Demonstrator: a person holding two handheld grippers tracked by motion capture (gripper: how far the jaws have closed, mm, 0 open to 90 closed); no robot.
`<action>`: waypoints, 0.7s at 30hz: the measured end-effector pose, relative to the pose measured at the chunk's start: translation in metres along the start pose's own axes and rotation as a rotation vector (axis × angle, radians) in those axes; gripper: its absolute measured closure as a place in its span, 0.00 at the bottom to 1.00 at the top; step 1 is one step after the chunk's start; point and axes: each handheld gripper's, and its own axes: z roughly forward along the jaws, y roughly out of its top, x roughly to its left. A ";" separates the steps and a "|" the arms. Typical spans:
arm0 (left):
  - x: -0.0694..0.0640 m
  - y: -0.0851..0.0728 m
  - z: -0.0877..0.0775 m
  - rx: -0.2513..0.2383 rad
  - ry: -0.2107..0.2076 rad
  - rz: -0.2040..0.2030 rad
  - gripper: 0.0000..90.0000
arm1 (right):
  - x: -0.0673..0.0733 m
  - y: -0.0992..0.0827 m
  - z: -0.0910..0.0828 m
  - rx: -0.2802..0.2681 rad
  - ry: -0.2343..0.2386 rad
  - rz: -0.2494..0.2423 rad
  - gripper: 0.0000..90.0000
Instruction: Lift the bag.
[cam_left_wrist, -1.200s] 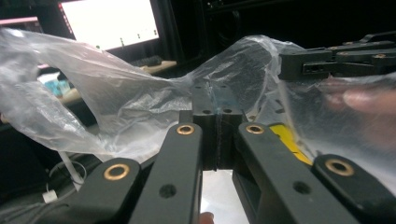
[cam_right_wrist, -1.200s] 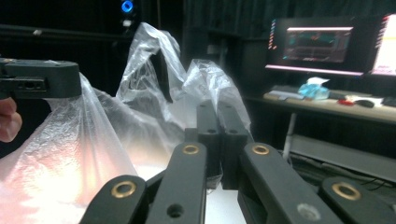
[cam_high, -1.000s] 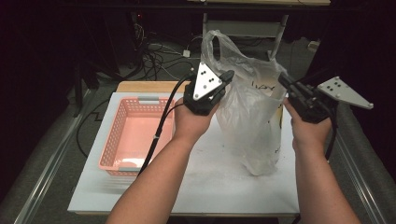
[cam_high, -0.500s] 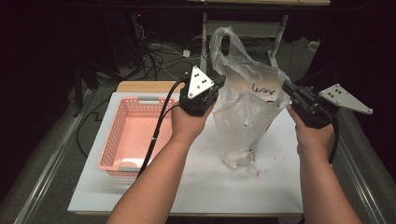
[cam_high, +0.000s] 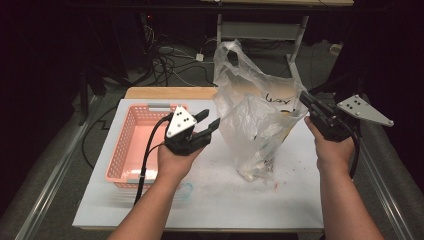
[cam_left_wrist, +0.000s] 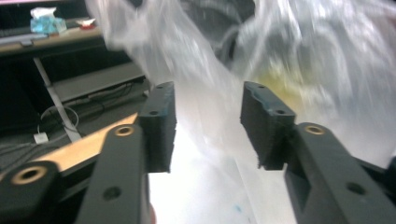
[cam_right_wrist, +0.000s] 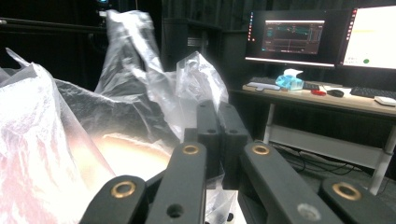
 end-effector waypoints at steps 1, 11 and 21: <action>-0.001 -0.005 -0.001 0.013 -0.007 -0.011 0.53 | 0.000 0.001 -0.001 0.001 0.000 -0.001 1.00; -0.023 -0.052 0.010 0.141 -0.105 -0.096 0.28 | 0.003 0.009 -0.008 -0.015 0.009 -0.015 0.96; -0.044 -0.074 0.019 0.203 -0.152 -0.084 0.13 | 0.005 0.027 -0.036 -0.076 0.034 -0.029 0.70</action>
